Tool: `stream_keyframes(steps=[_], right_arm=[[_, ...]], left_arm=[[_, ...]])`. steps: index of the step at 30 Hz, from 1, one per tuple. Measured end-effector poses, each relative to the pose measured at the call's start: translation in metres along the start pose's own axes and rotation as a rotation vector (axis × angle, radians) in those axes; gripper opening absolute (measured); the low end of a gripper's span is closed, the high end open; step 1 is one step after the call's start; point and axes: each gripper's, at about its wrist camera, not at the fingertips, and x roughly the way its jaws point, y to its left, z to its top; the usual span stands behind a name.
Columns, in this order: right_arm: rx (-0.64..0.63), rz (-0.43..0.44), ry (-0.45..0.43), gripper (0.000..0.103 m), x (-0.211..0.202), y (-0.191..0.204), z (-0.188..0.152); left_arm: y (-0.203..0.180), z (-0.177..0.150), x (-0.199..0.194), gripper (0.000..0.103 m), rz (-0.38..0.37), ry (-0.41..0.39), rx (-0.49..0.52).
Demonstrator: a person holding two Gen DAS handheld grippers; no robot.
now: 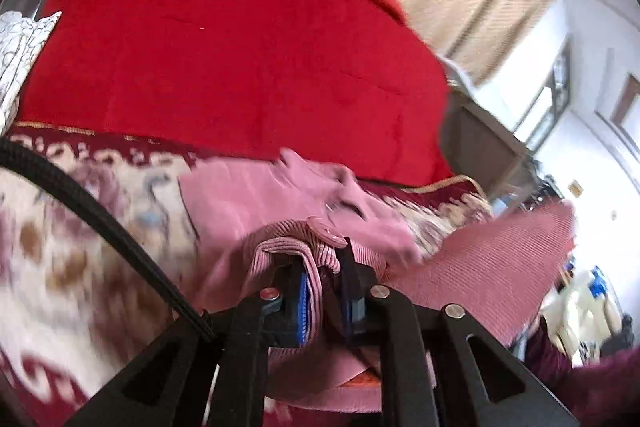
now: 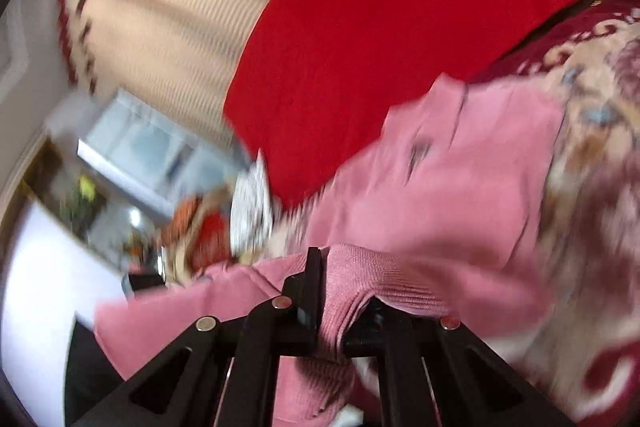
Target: Fold large clothes
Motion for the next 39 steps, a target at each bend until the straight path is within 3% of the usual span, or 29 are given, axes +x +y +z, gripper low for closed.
stream_keyframes(steps=[1, 3, 5, 7, 9, 13, 16, 17, 18, 19, 21, 24, 27, 30, 32, 34, 35, 36, 39], right_arm=[[0.050, -0.010, -0.018, 0.006, 0.004, -0.013, 0.013], [0.167, -0.049, -0.022, 0.007, 0.016, -0.049, 0.033], [0.302, -0.058, 0.000, 0.010, 0.023, -0.081, 0.040], [0.372, -0.049, -0.011, 0.010, 0.022, -0.101, 0.040], [0.359, -0.027, -0.017, 0.012, 0.017, -0.104, 0.041], [0.273, -0.013, -0.009, 0.013, 0.011, -0.083, 0.046], [0.137, -0.043, 0.017, 0.025, 0.009, -0.053, 0.041], [0.110, -0.036, 0.015, 0.042, 0.008, -0.045, 0.040], [0.095, -0.025, -0.001, 0.078, 0.006, -0.039, 0.039], [0.079, -0.015, -0.045, 0.089, 0.000, -0.032, 0.038], [0.027, -0.002, -0.048, 0.090, -0.002, -0.020, 0.034], [0.060, 0.057, 0.130, 0.089, 0.025, -0.017, 0.031], [0.047, 0.014, 0.249, 0.089, 0.060, -0.016, 0.023], [0.037, 0.004, 0.297, 0.088, 0.087, -0.016, 0.025], [0.037, 0.021, 0.292, 0.087, 0.098, -0.016, 0.036], [0.048, 0.034, 0.229, 0.084, 0.097, -0.019, 0.057], [0.049, 0.038, 0.172, 0.082, 0.094, -0.021, 0.068], [0.049, 0.038, 0.082, 0.082, 0.087, -0.025, 0.081], [0.132, 0.017, -0.127, 0.082, 0.064, -0.043, 0.103]], left_arm=[[0.010, 0.019, 0.022, 0.026, 0.035, 0.015, -0.037], [0.029, 0.035, 0.046, 0.064, 0.132, 0.010, -0.086], [0.053, 0.044, 0.063, 0.073, 0.229, -0.036, -0.162], [0.072, 0.041, 0.070, 0.073, 0.214, -0.055, -0.254], [0.084, 0.028, 0.073, 0.073, 0.189, -0.063, -0.325], [0.081, 0.006, 0.070, 0.074, 0.203, -0.055, -0.278], [0.065, 0.004, 0.070, 0.074, 0.259, -0.054, -0.184], [0.057, 0.007, 0.073, 0.078, 0.287, -0.047, -0.132], [0.054, 0.010, 0.074, 0.081, 0.301, -0.041, -0.102], [0.049, 0.014, 0.076, 0.082, 0.313, -0.035, -0.078], [0.038, 0.020, 0.086, 0.083, 0.308, -0.010, -0.016], [0.024, 0.030, 0.115, 0.084, 0.325, 0.098, 0.087], [0.013, 0.039, 0.144, 0.084, 0.358, 0.157, 0.162], [0.008, 0.049, 0.171, 0.084, 0.314, 0.222, 0.184], [0.009, 0.053, 0.193, 0.083, 0.326, 0.280, 0.199], [0.012, 0.057, 0.205, 0.056, 0.312, 0.294, 0.200], [0.013, 0.060, 0.209, 0.022, 0.319, 0.303, 0.193], [0.018, 0.063, 0.212, 0.010, 0.346, 0.306, 0.169], [0.036, 0.075, 0.197, 0.007, 0.356, 0.200, 0.068]])
